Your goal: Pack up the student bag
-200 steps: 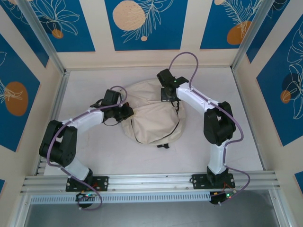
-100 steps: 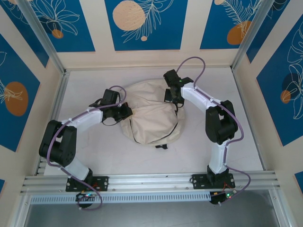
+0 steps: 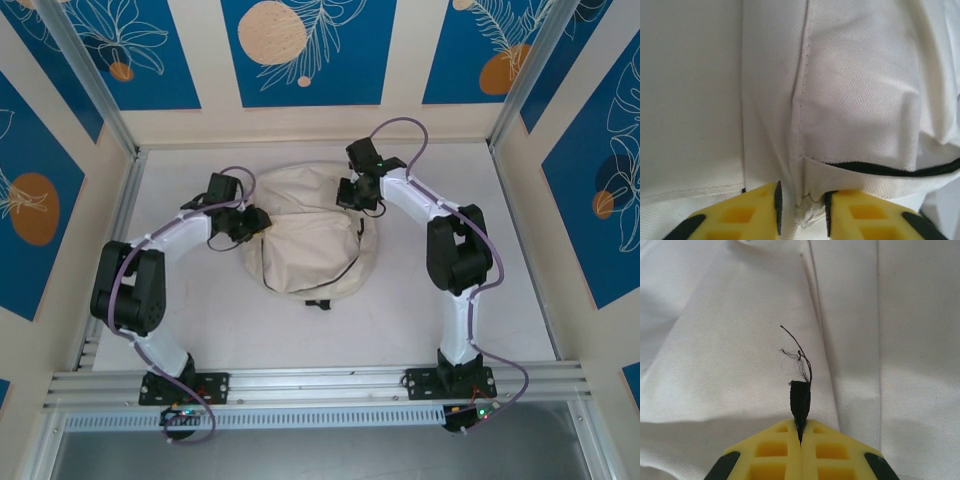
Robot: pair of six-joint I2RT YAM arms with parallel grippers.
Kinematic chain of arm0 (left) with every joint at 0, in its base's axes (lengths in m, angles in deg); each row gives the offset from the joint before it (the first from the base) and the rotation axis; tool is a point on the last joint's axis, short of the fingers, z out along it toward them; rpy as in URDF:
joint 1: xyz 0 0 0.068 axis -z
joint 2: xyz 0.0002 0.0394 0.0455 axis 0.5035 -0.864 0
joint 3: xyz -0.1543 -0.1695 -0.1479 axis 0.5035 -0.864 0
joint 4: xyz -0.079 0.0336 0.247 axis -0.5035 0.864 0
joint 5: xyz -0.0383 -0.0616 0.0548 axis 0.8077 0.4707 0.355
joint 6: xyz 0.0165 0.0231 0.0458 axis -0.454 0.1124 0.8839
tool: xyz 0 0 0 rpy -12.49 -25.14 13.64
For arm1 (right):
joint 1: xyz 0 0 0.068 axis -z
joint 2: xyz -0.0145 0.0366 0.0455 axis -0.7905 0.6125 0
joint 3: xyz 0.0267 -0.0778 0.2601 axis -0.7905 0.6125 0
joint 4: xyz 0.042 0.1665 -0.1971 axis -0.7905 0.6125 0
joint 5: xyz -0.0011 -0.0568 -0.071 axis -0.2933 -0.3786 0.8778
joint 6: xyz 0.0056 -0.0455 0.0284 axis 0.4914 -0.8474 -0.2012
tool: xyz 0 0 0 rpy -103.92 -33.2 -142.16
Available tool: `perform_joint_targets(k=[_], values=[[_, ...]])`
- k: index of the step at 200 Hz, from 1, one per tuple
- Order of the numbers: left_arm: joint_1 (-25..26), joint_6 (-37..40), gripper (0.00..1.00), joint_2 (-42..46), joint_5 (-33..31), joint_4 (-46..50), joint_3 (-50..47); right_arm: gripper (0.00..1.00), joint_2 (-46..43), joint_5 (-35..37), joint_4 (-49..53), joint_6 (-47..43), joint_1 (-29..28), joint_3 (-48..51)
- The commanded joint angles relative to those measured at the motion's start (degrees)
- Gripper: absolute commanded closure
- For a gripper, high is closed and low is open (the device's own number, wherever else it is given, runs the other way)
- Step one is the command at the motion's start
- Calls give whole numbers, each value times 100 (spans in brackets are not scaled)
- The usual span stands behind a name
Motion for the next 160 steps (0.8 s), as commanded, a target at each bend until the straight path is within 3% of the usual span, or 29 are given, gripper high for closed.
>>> perform_joint_targets(k=[1,30,63,102,136,160], values=[[-132,314,52,421,-516,547,289,75,-649,-214,-199,-204,8,176],[-210,642,26,1124,-1262,1243,450,30,-1765,341,-124,-238,43,656],[-406,1049,2,1986,-2571,1632,318,0,-2902,1447,-130,-405,348,1310],[-837,1353,0,3001,-3869,846,-688,1,-4254,2435,-1309,-571,940,2938],[-918,1737,0,3471,-5218,197,-1533,1,-4673,2723,-1633,-494,1550,3791],[-922,2235,0,3561,-5448,-569,-2155,1,-4885,2681,-2668,-898,1738,4751]])
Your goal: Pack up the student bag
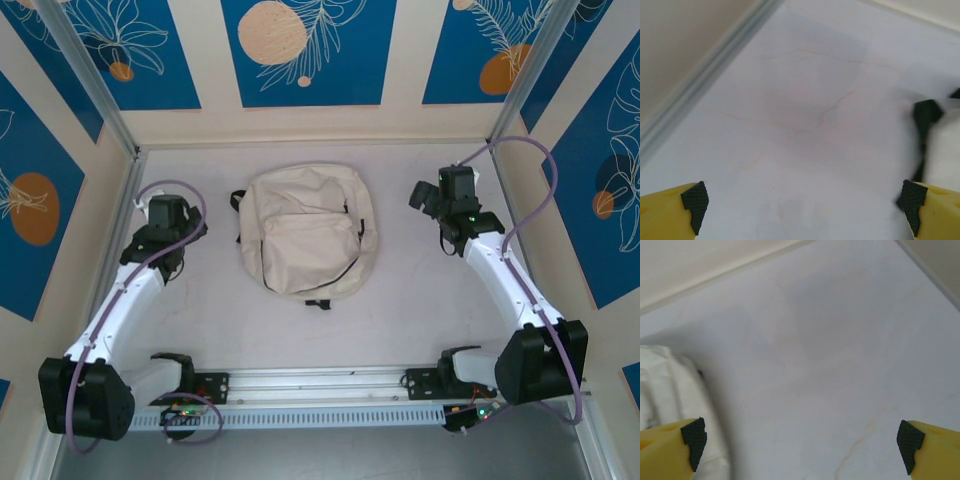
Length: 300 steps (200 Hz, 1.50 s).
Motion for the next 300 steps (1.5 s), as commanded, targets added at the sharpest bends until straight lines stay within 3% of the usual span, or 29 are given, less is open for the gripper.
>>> perform_joint_targets(k=[1,37,90,135,168,203,300], values=[[-60,657,0,132,-785,-942,-488,1,-276,245,-1166,-391,148,775],[-106,946,0,111,-856,-2407,-1498,1,-206,162,-2940,-1190,222,2016],[-256,1797,0,-468,-5,-4180,-2296,1,405,-531,-4530,-1732,268,2768],[-269,2085,0,-802,642,-6060,-2947,1,762,-1634,-6221,-2049,425,3367],[-278,2339,0,-1009,1200,-6678,-3039,1,1035,-2234,-6956,-2230,532,3599],[-272,2460,0,-1584,1554,-7576,-3227,1,1403,-2568,-7538,-2233,647,3740],[-254,2472,0,-2449,1466,-7721,-2880,1,1644,-2466,-7310,-2149,689,3526]])
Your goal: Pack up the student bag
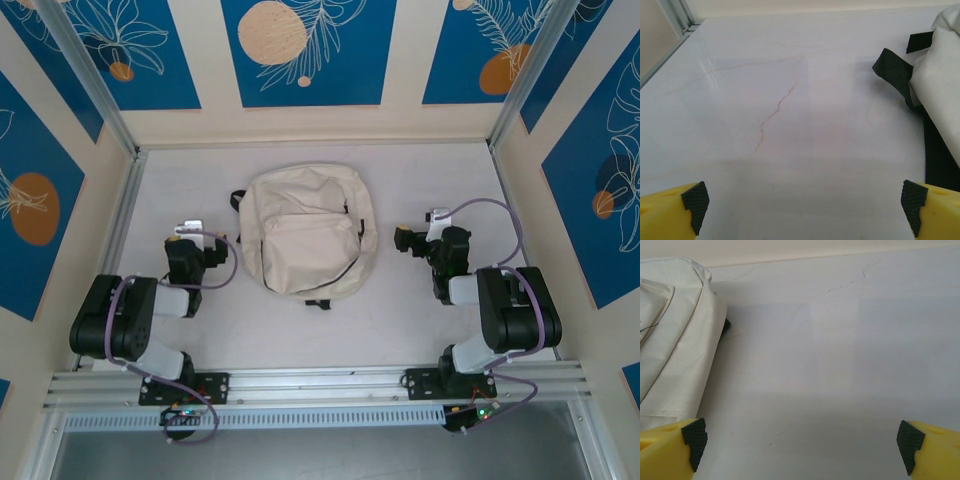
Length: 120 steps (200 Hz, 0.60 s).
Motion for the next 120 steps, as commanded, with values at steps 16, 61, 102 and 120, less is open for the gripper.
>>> perform_joint_targets(k=[16,61,102,120], values=[[-13,110,0,-70,-76,-26,289,1,29,20,-124,-66,14,-136],[91,221,0,-120,-158,269,485,1,65,67,190,-89,-23,-317],[97,269,0,-106,-29,303,501,1,65,-99,287,-49,59,-373],[141,392,0,-100,133,406,552,1,73,-103,301,-45,62,-369]])
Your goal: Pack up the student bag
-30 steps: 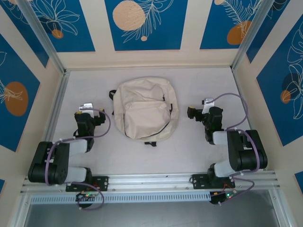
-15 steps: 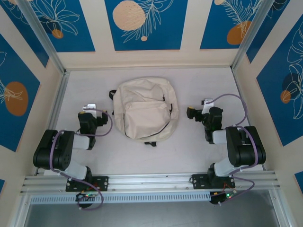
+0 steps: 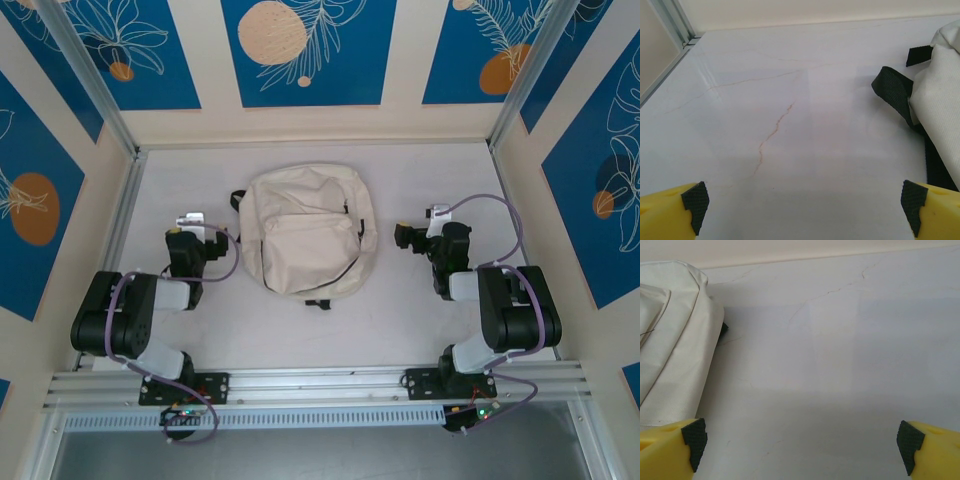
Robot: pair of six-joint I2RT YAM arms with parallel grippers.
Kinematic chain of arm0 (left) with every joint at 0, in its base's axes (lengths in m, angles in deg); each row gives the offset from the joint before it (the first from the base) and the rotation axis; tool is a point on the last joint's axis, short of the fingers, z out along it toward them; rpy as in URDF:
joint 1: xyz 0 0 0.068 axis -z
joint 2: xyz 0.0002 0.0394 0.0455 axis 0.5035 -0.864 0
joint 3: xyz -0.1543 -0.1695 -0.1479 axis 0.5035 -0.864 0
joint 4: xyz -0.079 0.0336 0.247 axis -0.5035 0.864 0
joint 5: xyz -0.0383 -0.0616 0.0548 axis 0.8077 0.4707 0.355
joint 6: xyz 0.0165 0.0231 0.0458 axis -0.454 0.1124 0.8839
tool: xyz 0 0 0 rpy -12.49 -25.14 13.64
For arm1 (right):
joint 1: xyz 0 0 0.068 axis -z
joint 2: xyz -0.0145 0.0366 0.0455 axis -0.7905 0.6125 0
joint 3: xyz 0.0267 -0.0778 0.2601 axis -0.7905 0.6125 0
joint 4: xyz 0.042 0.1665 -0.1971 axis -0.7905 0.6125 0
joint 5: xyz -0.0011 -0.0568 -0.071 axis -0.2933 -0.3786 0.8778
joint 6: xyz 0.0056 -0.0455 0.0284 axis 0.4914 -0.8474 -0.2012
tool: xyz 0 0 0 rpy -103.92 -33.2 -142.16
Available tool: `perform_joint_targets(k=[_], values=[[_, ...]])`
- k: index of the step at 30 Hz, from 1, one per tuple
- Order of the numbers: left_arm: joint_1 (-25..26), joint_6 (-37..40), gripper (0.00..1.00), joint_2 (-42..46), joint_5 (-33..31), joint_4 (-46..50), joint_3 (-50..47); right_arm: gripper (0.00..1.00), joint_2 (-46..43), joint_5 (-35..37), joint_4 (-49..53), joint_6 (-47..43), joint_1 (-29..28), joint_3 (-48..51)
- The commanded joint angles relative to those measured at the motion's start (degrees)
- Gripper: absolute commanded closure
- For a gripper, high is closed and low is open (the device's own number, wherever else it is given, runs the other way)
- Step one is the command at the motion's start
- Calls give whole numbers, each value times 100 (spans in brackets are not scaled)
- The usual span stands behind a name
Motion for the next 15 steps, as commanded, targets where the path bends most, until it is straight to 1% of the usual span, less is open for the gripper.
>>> perform_joint_targets(k=[1,12,14,15], values=[[75,216,0,-31,175,142,166,1,60,-75,3,-47,32,-142],[46,181,0,-52,212,220,219,1,52,-114,28,-29,51,-153],[55,260,0,-84,336,89,170,1,43,-123,1,-29,50,-138],[55,279,0,-46,401,170,181,1,36,-155,-33,-29,50,-120]])
